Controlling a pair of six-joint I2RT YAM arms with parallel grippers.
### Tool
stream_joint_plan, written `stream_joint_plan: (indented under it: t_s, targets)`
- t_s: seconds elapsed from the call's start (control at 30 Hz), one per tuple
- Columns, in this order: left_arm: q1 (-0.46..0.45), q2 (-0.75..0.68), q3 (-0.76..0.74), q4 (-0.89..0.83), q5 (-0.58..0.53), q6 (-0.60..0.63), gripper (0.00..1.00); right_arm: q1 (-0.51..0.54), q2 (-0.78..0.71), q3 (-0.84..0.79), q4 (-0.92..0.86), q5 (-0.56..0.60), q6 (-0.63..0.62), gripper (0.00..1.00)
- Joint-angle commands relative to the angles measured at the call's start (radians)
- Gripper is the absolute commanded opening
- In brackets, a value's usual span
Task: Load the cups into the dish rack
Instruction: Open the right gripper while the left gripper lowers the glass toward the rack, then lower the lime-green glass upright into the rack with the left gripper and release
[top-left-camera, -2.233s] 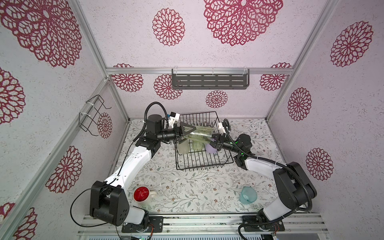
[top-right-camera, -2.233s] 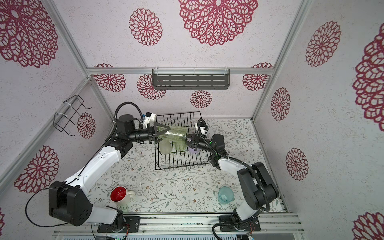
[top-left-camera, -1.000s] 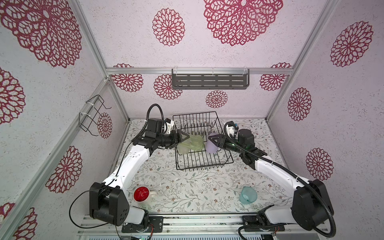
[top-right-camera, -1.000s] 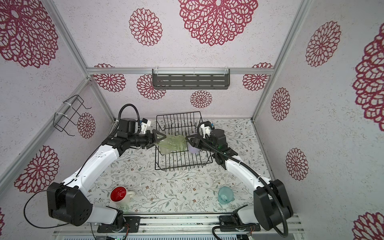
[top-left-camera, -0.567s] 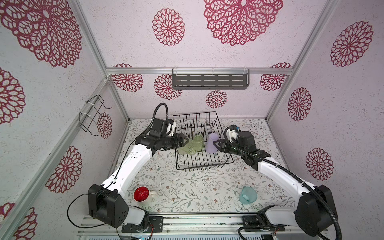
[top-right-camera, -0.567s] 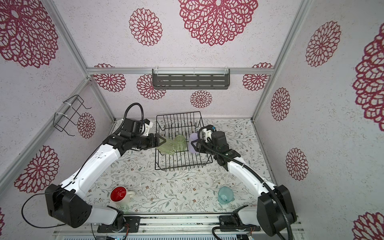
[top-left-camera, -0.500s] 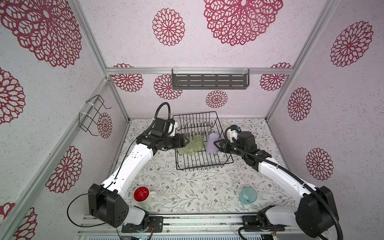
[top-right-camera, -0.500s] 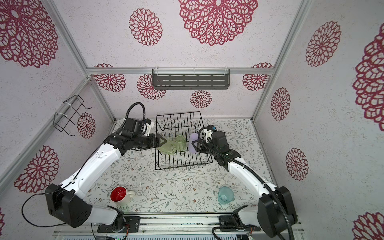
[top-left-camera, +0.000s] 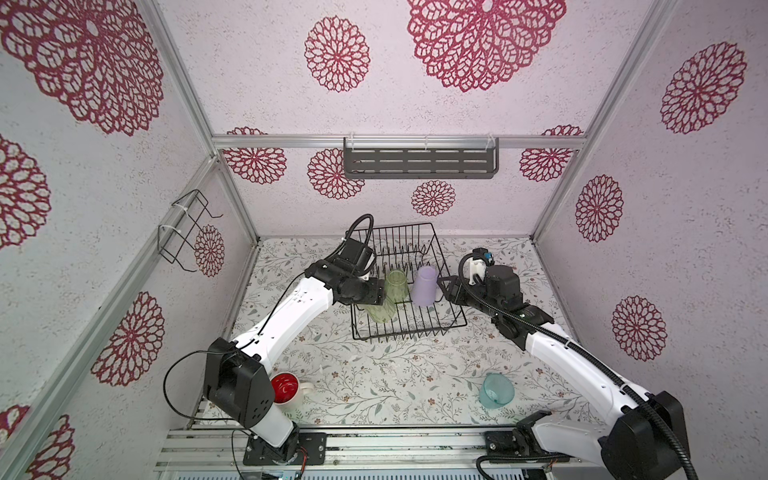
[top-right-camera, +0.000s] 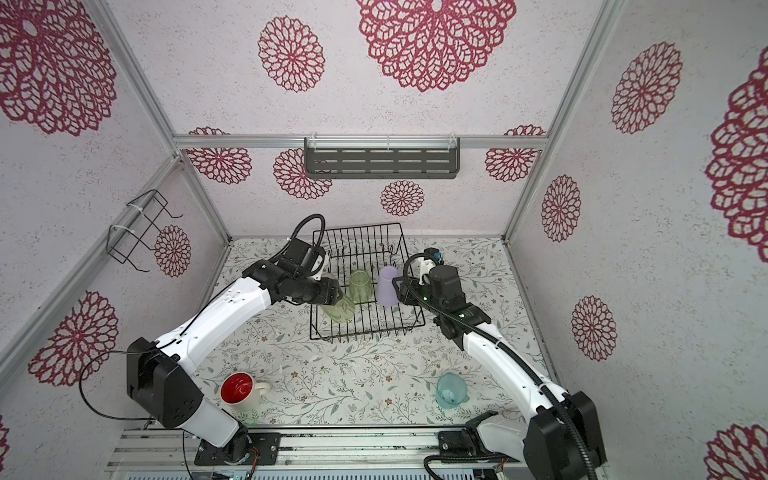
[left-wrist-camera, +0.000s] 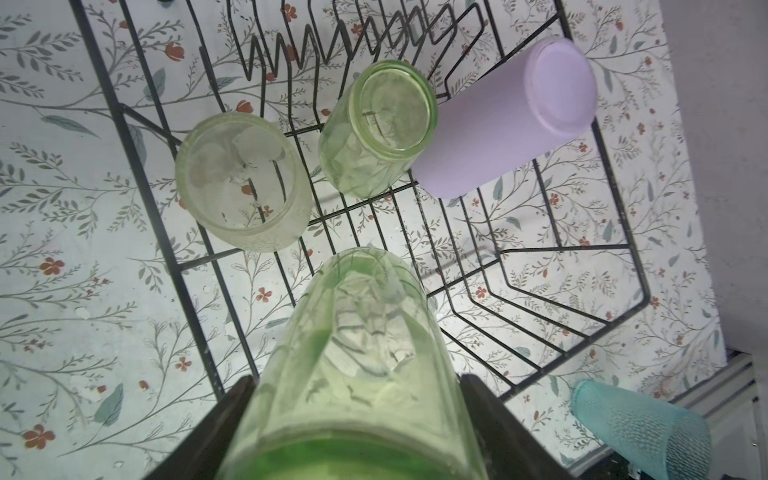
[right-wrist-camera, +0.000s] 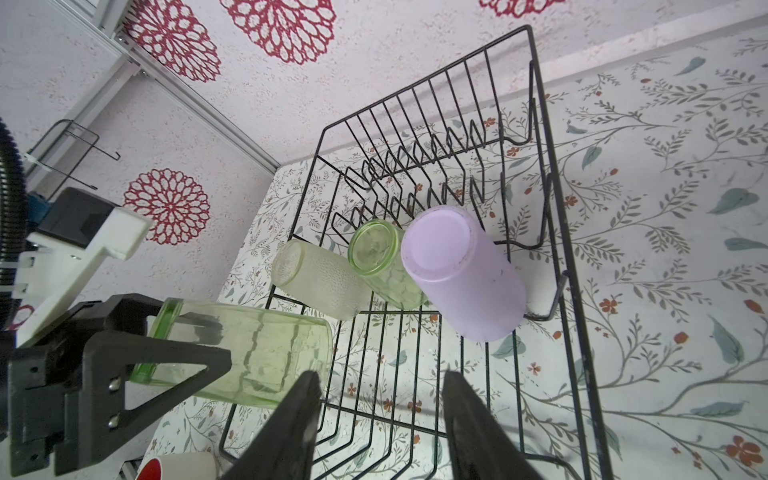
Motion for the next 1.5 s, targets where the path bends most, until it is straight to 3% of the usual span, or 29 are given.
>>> stream_joint_plan:
  t_s: [0.0,0.57,1.13,1.47]
  targets:
    - [-0.021,0.010,0.029,0.004,-0.085,0.027,0.67,0.001,-0.025,0.003,0.036,0.036,-0.017,0.51]
    - [-0.080,0.128,0.068,-0.007,-0.240,0.003,0.69,0.002,-0.034,-0.034,0.084,0.037,0.017,0.51]
    - [-0.117,0.228,0.105,-0.018,-0.242,-0.036,0.72,0.001,-0.065,-0.054,0.062,0.071,-0.011,0.51]
    - [-0.132,0.289,0.174,-0.099,-0.262,-0.035,0.80,0.002,-0.084,-0.064,0.047,0.089,-0.037,0.52]
